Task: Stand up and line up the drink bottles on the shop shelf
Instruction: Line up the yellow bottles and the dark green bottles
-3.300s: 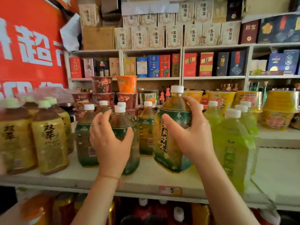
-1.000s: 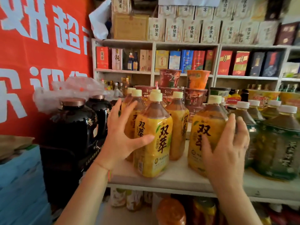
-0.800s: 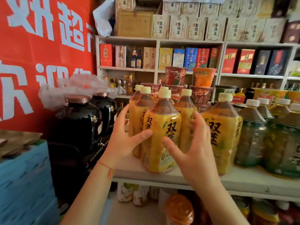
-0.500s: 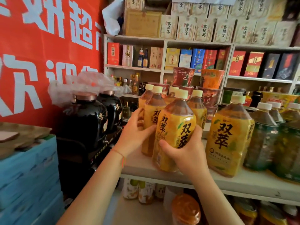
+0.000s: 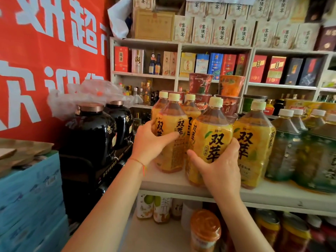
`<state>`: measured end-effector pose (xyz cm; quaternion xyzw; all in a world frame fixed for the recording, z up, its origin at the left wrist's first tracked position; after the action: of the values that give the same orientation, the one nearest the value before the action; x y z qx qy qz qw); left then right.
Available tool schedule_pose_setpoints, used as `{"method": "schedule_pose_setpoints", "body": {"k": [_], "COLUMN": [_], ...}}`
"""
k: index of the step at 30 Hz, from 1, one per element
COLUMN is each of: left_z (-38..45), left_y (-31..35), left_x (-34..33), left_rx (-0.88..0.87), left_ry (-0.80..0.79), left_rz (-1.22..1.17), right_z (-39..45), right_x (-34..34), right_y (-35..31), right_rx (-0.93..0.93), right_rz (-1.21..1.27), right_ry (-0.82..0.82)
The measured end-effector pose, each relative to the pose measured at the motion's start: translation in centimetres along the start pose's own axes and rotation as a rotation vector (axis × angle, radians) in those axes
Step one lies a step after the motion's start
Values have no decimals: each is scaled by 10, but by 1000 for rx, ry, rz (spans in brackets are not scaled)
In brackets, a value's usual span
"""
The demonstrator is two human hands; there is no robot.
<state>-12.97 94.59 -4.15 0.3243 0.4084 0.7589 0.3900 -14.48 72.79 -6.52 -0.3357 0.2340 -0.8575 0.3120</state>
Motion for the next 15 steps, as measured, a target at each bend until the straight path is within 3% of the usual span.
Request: {"method": "schedule_pose_setpoints", "body": {"k": [6, 10, 13, 15], "left_z": [-4, -12, -18, -23], "left_y": [-3, -1, 5, 5], "left_x": [-2, -10, -10, -13], "left_rx": [91, 24, -52, -81], "left_ry": [-115, -28, 20, -37], "left_rz": [-90, 28, 213, 241], "right_z": [-2, -2, 1, 3], "right_x": [0, 1, 10, 14], "right_y": [0, -2, -1, 6], "right_rx": [10, 1, 30, 36], "right_rz": [-43, -93, -237, -303], "right_ry": [7, -11, 123, 221]}}
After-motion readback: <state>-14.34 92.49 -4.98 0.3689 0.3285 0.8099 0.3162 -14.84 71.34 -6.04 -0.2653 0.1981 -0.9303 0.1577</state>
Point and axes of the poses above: each hand's wrist, its own z-axis towards the middle knuckle, its own x-axis out of the back of the hand, y = z × x, the point moved 5 cm from there along z, towards the middle knuckle, and after that the axes turned 7 degrees about -z, right-handed, at the moved point
